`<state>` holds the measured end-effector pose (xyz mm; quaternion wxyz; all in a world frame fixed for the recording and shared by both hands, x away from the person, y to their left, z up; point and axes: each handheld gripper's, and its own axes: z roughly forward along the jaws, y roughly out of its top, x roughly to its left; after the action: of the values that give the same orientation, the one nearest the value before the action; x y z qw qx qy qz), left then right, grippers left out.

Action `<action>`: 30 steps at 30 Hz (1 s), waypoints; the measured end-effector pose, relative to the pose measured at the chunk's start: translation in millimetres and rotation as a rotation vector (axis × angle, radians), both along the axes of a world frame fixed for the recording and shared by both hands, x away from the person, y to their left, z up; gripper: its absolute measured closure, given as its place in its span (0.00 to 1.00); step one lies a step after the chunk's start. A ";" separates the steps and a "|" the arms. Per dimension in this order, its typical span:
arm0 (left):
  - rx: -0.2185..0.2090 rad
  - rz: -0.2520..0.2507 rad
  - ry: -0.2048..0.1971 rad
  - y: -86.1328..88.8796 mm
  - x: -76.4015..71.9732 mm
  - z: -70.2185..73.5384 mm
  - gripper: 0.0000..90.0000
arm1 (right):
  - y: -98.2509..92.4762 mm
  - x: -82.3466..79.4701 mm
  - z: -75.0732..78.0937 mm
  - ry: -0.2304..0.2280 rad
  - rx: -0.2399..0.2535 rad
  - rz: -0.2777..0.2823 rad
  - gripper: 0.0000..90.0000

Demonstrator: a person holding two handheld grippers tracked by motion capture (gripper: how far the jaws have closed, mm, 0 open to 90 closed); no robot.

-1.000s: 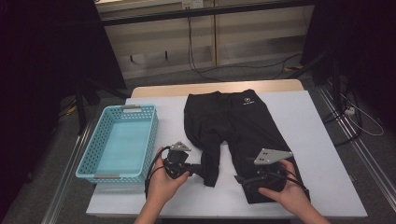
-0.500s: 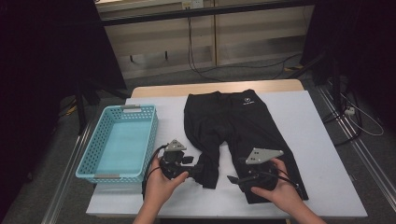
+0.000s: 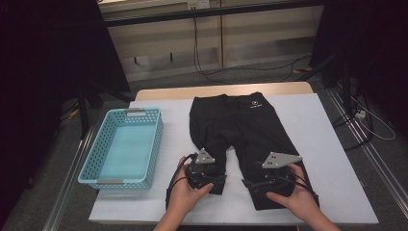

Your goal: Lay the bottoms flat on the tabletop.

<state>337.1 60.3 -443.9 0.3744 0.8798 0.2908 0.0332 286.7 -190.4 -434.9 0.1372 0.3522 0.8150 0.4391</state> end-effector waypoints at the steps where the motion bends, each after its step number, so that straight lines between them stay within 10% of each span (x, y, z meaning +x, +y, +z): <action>1: 0.013 -0.003 0.015 -2.8 -1.2 -2.1 0.62 | -0.7 -0.2 0.0 0.000 -0.001 0.000 0.26; 7: 0.001 -0.032 0.042 -8.6 -4.3 -4.2 0.98 | -4.2 -1.6 -0.2 0.002 -0.003 -0.014 0.26; 17: -0.086 0.005 0.062 7.0 1.8 20.7 1.00 | -6.2 -2.4 -0.2 0.001 -0.004 -0.017 0.26; 30: -0.173 0.252 0.026 94.4 26.1 42.3 1.00 | -3.7 -2.7 0.6 -0.004 -0.001 -0.011 0.26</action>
<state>363.2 154.7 -401.6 0.4380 0.8010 0.4058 0.0431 284.0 -194.0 -434.3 0.1413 0.3559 0.8131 0.4385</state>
